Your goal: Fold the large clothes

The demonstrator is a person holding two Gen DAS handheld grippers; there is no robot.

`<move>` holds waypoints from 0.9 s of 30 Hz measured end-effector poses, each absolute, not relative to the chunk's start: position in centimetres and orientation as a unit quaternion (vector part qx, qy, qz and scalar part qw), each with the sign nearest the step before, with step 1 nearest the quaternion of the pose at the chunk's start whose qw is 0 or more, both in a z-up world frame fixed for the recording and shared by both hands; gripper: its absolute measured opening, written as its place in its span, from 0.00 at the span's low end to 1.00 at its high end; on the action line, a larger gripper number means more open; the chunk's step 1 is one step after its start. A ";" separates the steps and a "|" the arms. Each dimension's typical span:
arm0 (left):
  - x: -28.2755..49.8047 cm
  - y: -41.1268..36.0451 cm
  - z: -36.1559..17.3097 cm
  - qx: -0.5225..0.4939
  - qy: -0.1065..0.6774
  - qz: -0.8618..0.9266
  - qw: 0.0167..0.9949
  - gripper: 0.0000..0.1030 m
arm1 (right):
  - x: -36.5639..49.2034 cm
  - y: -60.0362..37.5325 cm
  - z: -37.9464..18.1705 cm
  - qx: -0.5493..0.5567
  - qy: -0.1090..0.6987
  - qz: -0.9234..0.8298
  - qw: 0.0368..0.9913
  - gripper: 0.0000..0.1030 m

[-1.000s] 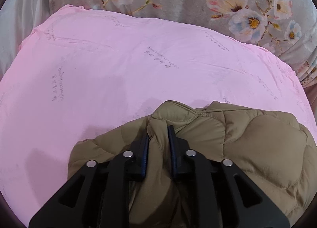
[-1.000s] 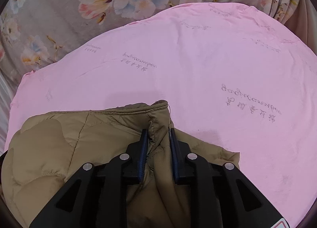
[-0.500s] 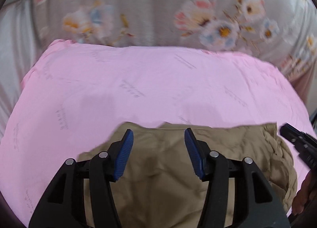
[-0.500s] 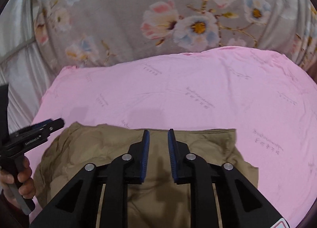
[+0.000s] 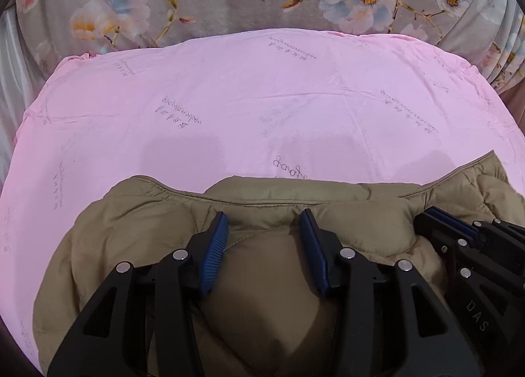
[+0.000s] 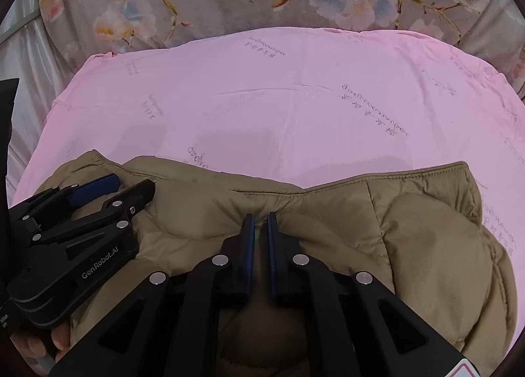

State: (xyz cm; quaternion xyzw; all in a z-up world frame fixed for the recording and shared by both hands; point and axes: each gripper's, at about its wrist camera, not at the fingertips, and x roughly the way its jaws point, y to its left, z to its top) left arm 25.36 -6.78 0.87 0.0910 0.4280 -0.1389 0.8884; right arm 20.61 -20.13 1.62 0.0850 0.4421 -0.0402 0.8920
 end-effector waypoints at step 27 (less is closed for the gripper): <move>25.2 -6.0 1.3 0.066 0.416 -0.151 0.894 0.44 | 19.9 -21.1 1.5 0.114 0.408 -0.051 0.904 0.03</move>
